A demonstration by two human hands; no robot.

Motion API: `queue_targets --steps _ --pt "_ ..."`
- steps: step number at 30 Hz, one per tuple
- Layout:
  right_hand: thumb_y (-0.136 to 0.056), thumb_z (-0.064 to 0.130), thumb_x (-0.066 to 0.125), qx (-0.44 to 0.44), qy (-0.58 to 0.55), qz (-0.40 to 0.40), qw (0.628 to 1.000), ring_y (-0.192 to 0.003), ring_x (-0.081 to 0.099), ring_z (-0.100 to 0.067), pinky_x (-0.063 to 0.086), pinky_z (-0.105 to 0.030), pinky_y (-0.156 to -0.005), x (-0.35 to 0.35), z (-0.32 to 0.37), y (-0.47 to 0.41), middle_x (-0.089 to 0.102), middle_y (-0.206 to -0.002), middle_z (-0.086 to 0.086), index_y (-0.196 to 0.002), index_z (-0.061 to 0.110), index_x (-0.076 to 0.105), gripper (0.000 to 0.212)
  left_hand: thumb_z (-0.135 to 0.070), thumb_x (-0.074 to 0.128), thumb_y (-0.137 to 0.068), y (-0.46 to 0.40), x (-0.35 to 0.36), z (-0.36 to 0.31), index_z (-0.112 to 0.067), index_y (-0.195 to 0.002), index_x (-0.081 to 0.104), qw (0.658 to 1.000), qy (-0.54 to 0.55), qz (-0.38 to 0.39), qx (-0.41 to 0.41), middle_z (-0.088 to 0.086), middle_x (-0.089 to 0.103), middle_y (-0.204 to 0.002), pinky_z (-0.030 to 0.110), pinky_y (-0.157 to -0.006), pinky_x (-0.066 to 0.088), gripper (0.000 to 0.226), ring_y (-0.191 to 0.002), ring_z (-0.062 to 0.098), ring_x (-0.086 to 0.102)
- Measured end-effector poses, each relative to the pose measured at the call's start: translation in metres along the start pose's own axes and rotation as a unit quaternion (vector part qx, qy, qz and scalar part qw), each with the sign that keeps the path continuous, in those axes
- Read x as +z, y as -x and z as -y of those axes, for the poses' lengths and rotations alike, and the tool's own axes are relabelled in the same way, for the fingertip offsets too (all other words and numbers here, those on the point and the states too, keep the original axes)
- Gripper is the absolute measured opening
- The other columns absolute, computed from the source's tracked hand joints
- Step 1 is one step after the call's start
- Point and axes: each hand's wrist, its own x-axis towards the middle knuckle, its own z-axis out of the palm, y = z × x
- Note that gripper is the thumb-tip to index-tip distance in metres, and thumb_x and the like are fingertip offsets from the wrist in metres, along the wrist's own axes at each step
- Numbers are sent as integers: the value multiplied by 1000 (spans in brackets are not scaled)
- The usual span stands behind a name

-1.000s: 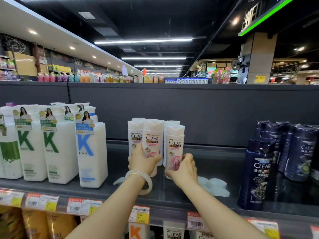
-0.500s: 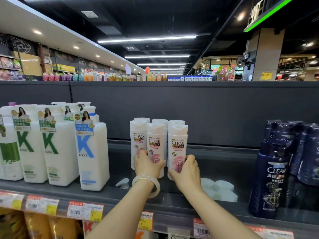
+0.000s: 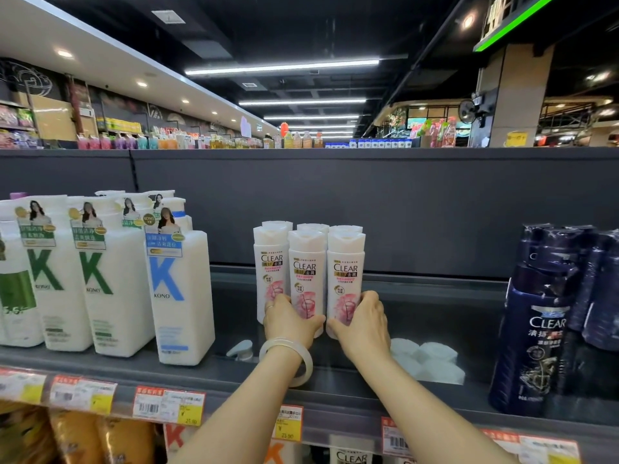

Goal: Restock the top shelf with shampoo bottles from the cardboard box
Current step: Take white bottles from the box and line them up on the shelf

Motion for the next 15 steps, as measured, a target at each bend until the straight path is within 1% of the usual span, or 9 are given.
queue_targets --steps 9,15 --pt "-76 28 73 13 2 -5 1000 -117 47 -25 47 -35 -86 3 2 0 47 -125 -9 -118 13 35 59 -28 79 -62 0 2 -2 -14 -104 51 1000 2 1 -4 8 57 -111 47 -91 51 53 -106 27 57" --pt "-76 28 73 17 1 -5 1000 -117 47 -25 48 -35 -86 3 4 -1 46 -125 -10 -118 12 35 59 -26 79 -63 0 1 -4 -13 -105 50 1000 4 0 -3 9 57 -112 47 -91 51 53 -107 27 57"
